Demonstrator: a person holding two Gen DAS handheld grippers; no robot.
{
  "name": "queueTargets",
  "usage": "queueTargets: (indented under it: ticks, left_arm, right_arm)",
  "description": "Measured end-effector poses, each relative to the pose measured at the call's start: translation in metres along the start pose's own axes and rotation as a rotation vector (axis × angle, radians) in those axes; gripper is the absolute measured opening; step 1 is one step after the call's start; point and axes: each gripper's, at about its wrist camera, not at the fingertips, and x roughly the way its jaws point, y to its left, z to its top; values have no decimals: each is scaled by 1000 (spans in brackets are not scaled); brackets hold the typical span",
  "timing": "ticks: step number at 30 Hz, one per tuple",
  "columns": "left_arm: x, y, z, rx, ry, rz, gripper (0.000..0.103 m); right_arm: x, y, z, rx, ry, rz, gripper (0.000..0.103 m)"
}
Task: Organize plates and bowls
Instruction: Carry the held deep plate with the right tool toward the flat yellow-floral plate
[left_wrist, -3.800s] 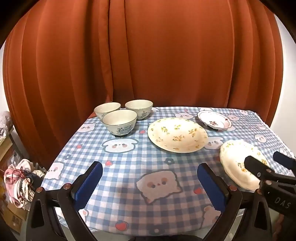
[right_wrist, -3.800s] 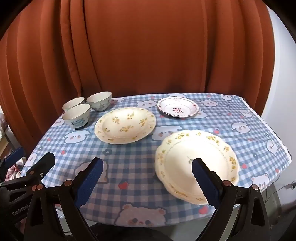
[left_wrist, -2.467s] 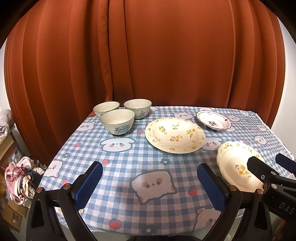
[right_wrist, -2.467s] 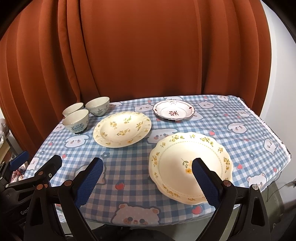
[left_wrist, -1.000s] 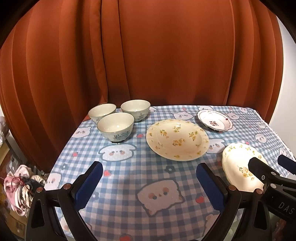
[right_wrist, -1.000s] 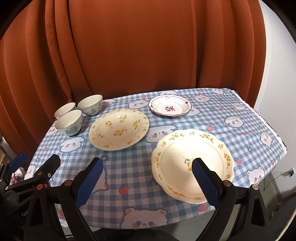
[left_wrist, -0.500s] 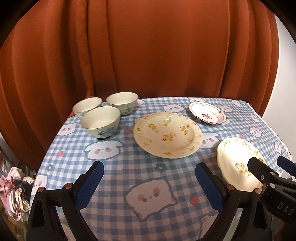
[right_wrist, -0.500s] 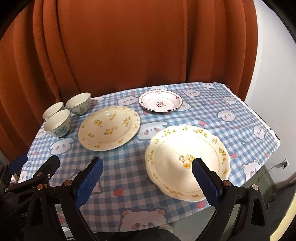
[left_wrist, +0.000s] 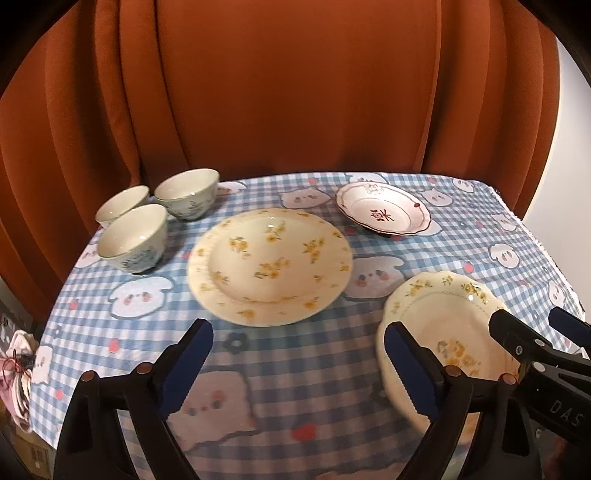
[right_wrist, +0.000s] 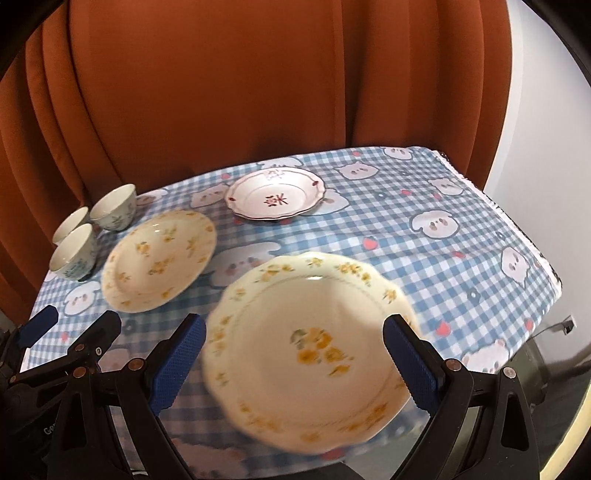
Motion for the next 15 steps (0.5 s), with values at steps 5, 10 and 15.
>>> queueTargets:
  ticks: [5,10,15]
  left_arm:
    - [23,-32,1,-18,54,13,91]
    - [44,-59,-5,-44,122,24,87]
    - [64,-79,-15,-71,192,15,81]
  right_arm:
    - [25,-32,14,-27,35,17,98]
    - [50,-59,21,-44,81,37,98]
    - [75,-79,20,-73,142,67,94]
